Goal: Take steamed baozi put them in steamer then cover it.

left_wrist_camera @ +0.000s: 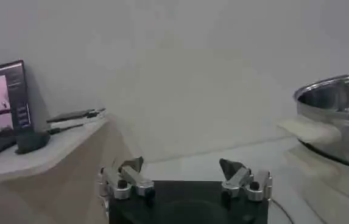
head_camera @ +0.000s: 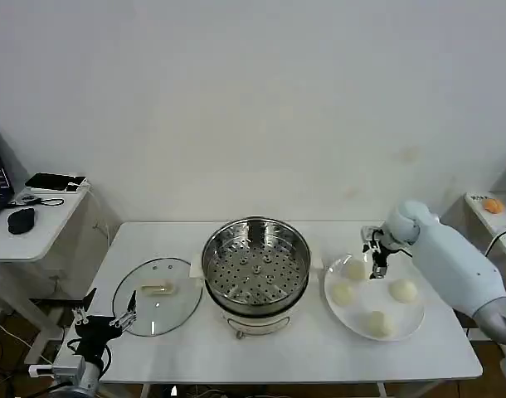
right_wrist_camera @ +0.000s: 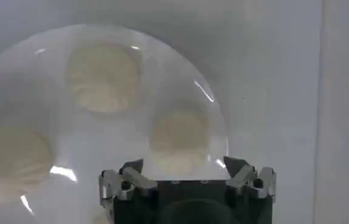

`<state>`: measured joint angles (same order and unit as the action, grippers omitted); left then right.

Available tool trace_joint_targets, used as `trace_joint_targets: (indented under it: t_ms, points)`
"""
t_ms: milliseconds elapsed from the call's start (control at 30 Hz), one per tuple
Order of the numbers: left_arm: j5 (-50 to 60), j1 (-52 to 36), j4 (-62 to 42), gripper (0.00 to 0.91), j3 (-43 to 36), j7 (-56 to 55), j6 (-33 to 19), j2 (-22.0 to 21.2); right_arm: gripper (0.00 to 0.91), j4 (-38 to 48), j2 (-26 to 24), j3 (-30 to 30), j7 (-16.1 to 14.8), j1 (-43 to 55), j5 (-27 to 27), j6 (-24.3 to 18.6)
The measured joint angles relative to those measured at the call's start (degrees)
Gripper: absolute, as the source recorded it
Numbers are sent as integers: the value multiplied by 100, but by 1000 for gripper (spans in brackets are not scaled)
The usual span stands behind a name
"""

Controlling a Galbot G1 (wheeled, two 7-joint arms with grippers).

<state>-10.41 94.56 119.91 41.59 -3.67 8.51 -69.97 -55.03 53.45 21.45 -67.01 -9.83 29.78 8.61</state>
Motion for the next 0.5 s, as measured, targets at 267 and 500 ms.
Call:
trace_joint_targets:
  t_ms: [267, 500]
  points:
    - [2, -6, -52, 907, -5, -35, -7, 2, 806, 108, 53, 17, 165, -81, -19, -6]
    - [2, -6, -71, 907, -4, -38, -8, 19, 625, 160, 62, 16, 297, -91, -53, 11]
